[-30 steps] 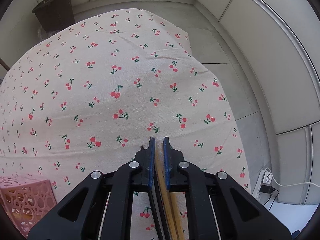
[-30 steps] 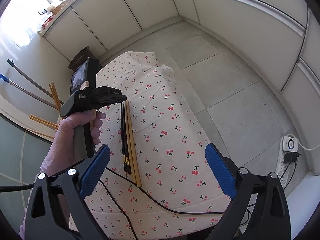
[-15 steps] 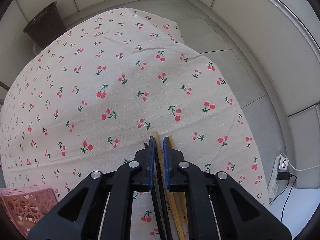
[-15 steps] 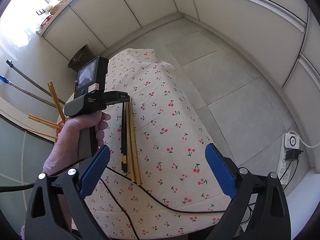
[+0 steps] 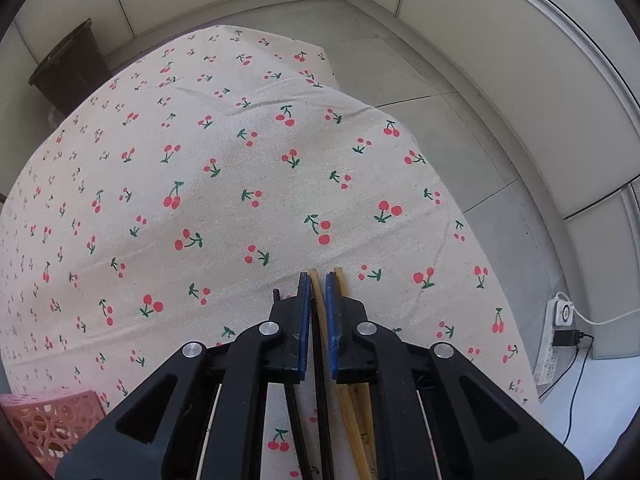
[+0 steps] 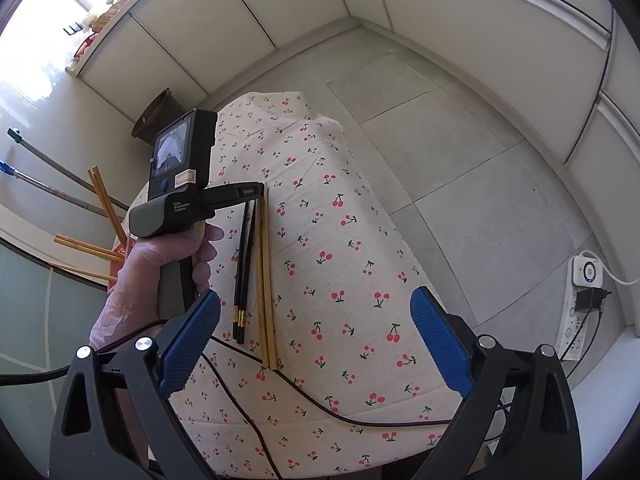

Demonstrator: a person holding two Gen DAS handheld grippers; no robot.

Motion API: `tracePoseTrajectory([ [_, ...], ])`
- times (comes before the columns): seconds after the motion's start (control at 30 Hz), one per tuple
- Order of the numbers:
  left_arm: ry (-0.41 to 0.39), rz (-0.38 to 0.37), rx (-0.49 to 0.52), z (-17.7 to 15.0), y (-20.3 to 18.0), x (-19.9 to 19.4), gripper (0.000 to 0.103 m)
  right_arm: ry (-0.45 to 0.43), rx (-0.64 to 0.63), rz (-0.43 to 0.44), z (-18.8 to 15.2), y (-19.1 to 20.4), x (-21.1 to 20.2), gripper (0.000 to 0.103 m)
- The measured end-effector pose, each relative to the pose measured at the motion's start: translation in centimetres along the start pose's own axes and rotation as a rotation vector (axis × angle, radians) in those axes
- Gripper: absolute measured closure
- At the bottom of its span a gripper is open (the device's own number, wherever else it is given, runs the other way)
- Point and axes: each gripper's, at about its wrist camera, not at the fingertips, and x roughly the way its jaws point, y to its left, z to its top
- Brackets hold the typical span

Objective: Organize utensils

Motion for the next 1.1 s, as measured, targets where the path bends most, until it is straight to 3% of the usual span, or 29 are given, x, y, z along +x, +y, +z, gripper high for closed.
tracePoseTrajectory([
  [0.17, -0.005, -0.051, -0.054, -0.8, 0.8, -0.7, 0.098, 0.005, 0.029, -0.016, 0.4, -0.8, 0.6, 0.010],
  [0.33, -0.081, -0.026, 0.001, -2.5, 0.9, -5.1, 0.098, 0.009, 0.060, -0.034, 0.9, -1.4, 1.7, 0.010],
  [0.5, -0.222, -0.018, 0.059, -6.5, 1.1, -12.1, 0.098, -0.030, -0.005, -0.057, 1.6, 0.6, 3.3, 0.010],
  [0.6, -0.331, -0.040, -0.004, -10.2, 2.5, -16.4, 0.099, -0.065, -0.064, -0.085, 2.3, 2.3, 5.0, 0.010],
  [0.73, -0.457, 0.021, -0.068, -14.2, 4.1, -21.2, 0.099, -0.011, -0.032, -0.073, 4.1, 3.6, 8.5, 0.011],
  [0.9, -0.573, 0.022, -0.177, -18.5, 7.3, -26.5, 0.099, 0.054, -0.091, -0.105, 5.6, 6.5, 12.9, 0.030],
  [1.1, -0.646, 0.024, -0.201, -20.8, 9.3, -29.8, 0.097, 0.083, -0.126, -0.152, 6.8, 8.6, 16.2, 0.048],
])
